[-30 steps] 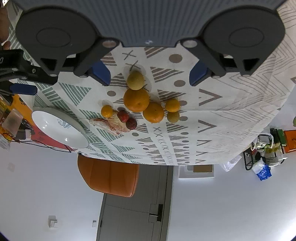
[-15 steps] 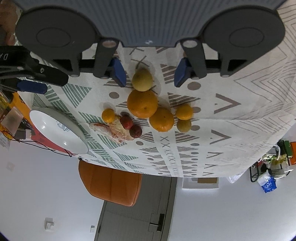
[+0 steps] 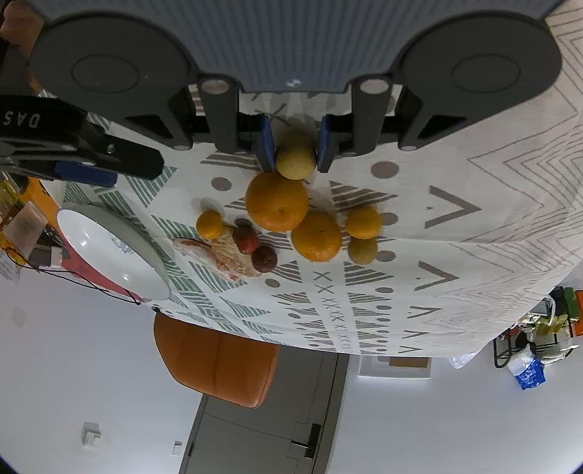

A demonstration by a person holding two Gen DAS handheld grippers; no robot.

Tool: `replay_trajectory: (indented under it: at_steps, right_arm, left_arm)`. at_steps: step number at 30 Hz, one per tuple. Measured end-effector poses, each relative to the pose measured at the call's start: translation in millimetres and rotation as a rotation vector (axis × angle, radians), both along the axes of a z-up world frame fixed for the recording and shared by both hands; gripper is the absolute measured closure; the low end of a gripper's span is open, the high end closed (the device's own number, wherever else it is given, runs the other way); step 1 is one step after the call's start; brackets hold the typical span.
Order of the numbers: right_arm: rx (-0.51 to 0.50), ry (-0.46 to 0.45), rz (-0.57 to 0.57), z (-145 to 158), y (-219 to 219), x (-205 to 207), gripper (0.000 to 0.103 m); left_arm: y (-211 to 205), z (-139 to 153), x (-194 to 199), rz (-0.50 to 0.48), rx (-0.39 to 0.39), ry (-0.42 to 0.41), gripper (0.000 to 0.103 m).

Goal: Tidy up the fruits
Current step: 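Close the right tool on the large orange while the left tool holds the lime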

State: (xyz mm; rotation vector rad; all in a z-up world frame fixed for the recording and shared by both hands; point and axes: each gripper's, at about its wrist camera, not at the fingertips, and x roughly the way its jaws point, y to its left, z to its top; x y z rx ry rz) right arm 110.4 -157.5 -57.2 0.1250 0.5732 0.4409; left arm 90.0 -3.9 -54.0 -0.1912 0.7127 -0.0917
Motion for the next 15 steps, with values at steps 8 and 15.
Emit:
replay_trajectory:
  at_steps: [8,15]
  right_arm:
    - [0.020,0.016,0.046,-1,22,7,0.022]
    - [0.032,0.002,0.081,2,48,13,0.025]
  left_arm:
    - [18,2,-6,0.040,-0.011,-0.005,0.079]
    - [39,1,-8,0.095,0.008,-0.001,0.080]
